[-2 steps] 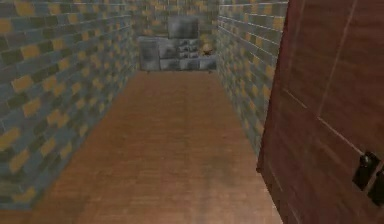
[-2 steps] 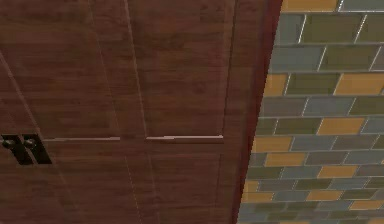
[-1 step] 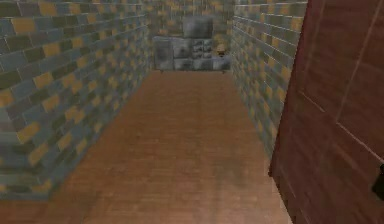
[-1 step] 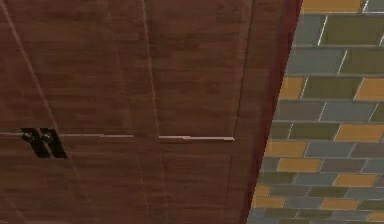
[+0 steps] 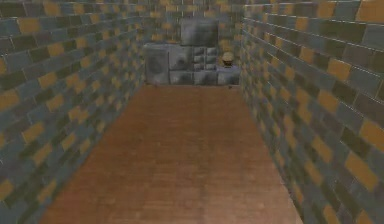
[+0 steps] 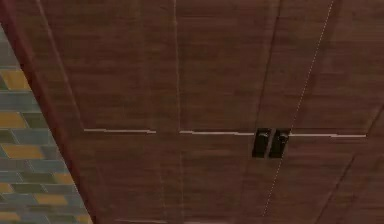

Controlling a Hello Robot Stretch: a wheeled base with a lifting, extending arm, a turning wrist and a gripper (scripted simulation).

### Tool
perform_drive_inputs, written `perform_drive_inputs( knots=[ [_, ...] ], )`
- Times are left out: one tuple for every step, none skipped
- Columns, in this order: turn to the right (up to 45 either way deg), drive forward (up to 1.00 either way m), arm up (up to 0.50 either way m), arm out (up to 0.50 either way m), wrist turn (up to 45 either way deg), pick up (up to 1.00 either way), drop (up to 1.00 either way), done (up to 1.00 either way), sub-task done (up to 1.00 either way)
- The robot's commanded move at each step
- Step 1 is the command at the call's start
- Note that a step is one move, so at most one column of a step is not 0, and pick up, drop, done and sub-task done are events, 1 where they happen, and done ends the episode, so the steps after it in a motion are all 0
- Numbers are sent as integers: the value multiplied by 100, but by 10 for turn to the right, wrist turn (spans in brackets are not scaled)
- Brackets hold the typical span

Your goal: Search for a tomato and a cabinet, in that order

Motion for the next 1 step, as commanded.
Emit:
perform_drive_inputs(
  knots=[
    [0,100,0,0,0,0,0,0,0]
  ],
)
